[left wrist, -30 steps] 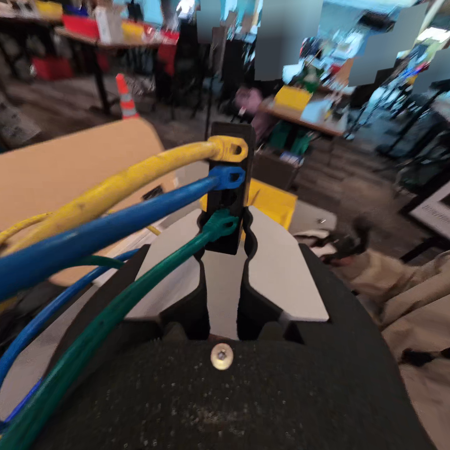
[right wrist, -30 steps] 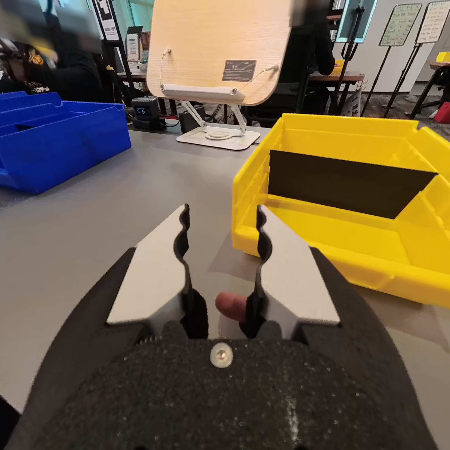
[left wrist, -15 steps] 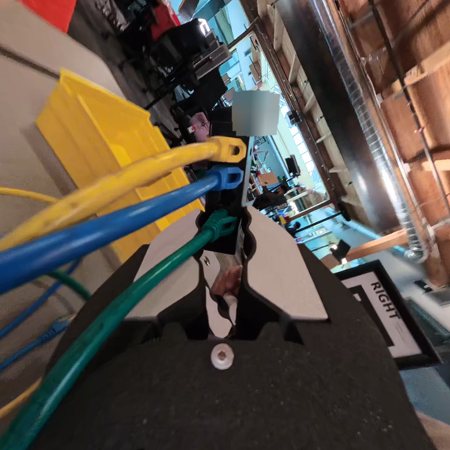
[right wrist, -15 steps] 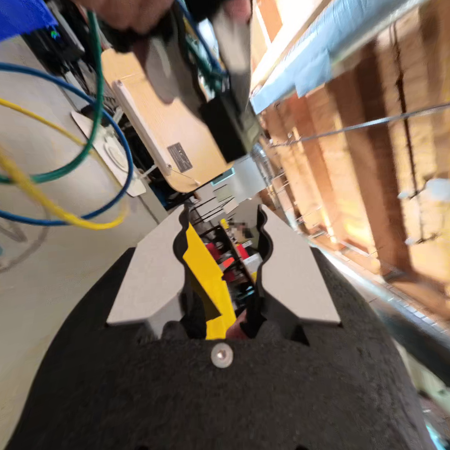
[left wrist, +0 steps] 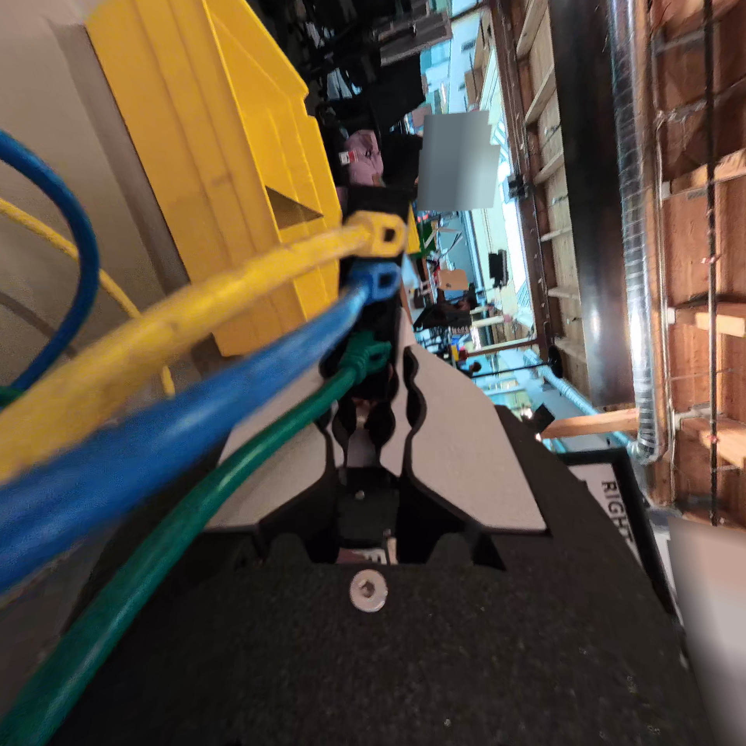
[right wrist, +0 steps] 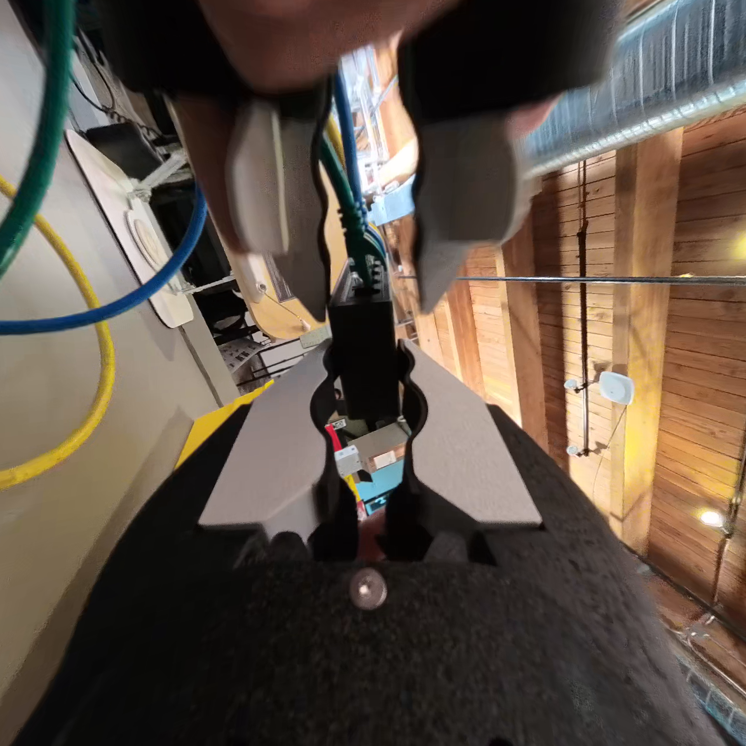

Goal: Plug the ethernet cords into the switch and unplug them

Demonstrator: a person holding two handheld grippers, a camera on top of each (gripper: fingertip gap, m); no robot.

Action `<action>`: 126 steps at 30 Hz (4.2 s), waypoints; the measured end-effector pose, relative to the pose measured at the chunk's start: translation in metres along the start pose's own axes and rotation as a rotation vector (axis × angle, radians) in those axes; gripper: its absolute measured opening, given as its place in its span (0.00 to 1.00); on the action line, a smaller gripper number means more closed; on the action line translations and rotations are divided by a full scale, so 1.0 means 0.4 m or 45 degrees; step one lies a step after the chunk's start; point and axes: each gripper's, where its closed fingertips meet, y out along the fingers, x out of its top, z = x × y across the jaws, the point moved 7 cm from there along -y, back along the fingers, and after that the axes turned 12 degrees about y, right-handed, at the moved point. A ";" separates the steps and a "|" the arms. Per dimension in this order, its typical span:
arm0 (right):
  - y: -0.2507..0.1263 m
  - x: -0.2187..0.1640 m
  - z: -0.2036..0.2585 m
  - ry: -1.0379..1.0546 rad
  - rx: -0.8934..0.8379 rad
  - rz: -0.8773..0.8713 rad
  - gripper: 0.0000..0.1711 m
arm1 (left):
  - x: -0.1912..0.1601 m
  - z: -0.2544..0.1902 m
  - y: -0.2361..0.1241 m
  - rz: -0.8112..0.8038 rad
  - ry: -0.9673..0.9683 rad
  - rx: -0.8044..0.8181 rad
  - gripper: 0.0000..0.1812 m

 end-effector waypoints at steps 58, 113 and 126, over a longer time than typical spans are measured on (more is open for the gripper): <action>0.030 0.048 0.289 0.461 1.039 0.013 0.16 | -0.028 0.016 -0.249 0.643 1.670 0.476 0.29; 0.040 0.028 0.269 0.075 0.819 0.145 0.16 | -0.088 0.163 -0.065 1.056 2.450 0.889 0.07; 0.080 -0.062 0.273 0.126 0.826 0.382 0.16 | -0.081 0.122 -0.138 0.978 2.331 0.861 0.06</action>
